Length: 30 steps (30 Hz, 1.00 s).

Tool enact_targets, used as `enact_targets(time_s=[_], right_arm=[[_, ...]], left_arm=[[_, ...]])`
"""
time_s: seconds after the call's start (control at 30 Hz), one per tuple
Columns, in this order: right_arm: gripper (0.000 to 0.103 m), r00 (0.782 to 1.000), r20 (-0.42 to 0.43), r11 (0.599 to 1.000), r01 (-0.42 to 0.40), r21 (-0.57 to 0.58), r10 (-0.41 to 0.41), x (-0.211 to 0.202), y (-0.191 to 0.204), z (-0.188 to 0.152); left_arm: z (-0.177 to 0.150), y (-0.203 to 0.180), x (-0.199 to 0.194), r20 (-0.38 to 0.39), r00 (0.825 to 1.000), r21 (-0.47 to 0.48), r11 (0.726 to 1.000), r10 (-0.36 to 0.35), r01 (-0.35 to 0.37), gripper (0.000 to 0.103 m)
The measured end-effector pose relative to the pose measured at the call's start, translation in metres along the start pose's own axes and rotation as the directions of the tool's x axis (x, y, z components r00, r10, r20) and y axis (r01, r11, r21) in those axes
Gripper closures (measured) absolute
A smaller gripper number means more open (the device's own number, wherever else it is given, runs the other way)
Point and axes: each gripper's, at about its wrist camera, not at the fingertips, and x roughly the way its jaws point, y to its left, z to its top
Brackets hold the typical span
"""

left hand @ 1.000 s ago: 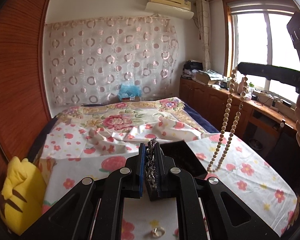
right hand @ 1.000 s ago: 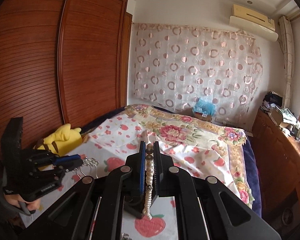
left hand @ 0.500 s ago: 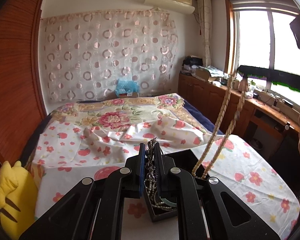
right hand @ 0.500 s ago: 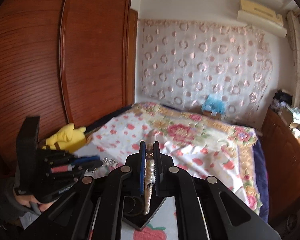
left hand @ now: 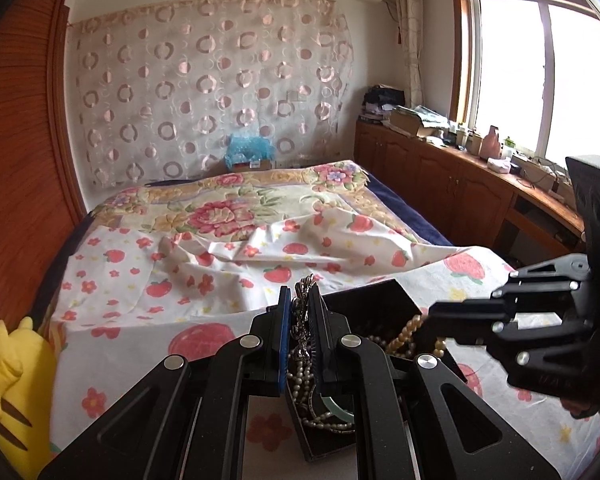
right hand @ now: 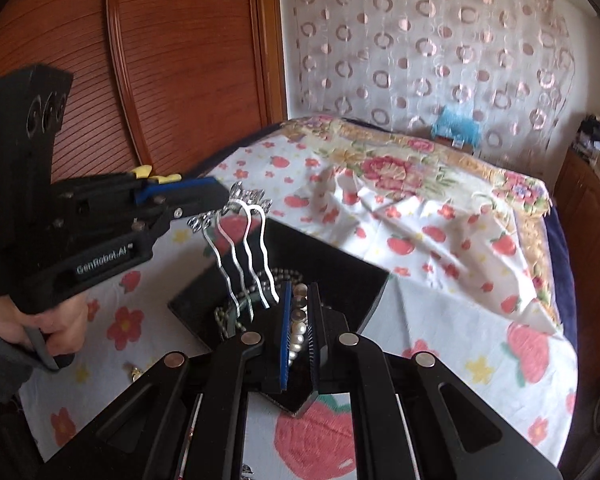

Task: Organize jewelry
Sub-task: 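Lower the pearls into the box, open right gripper while left gripper drops the silver comb in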

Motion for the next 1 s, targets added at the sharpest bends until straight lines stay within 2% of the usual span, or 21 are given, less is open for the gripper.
enact_targets(time_s=[0.37,0.5,0.67,0.73,0.9,1.0], right_arm=[[0.093,1.000,0.007,1.000,0.022,0.019,-0.022,-0.004,-0.011,-0.015],[0.085,1.000,0.010,0.999,0.025,0.027,-0.025,-0.007,-0.012,-0.019],[0.085,0.999,0.018,0.998,0.050,0.049,-0.051,-0.016,-0.017,-0.028],[0.085,0.998,0.017,0.996,0.061,0.065,-0.062,-0.021,-0.021,-0.034],[0.085,0.996,0.008,0.991,0.092,0.094,-0.093,-0.034,-0.027,-0.055],[0.085,0.995,-0.010,0.990,0.102,0.096,-0.101,-0.041,-0.026,-0.072]], left_arm=[[-0.004,-0.006,0.010,-0.024,0.999,0.005,0.999,-0.032,0.032,0.095],[-0.007,-0.009,0.014,-0.035,0.999,0.006,0.999,-0.041,0.041,0.095],[-0.009,-0.012,0.016,-0.057,0.997,0.014,0.998,-0.057,0.057,0.095],[-0.010,-0.014,0.015,-0.060,0.997,0.023,0.998,-0.055,0.056,0.089],[-0.013,-0.019,-0.002,-0.048,0.996,0.036,0.996,-0.080,0.082,0.084],[-0.014,-0.021,-0.006,-0.043,0.996,0.037,0.996,-0.079,0.081,0.075]])
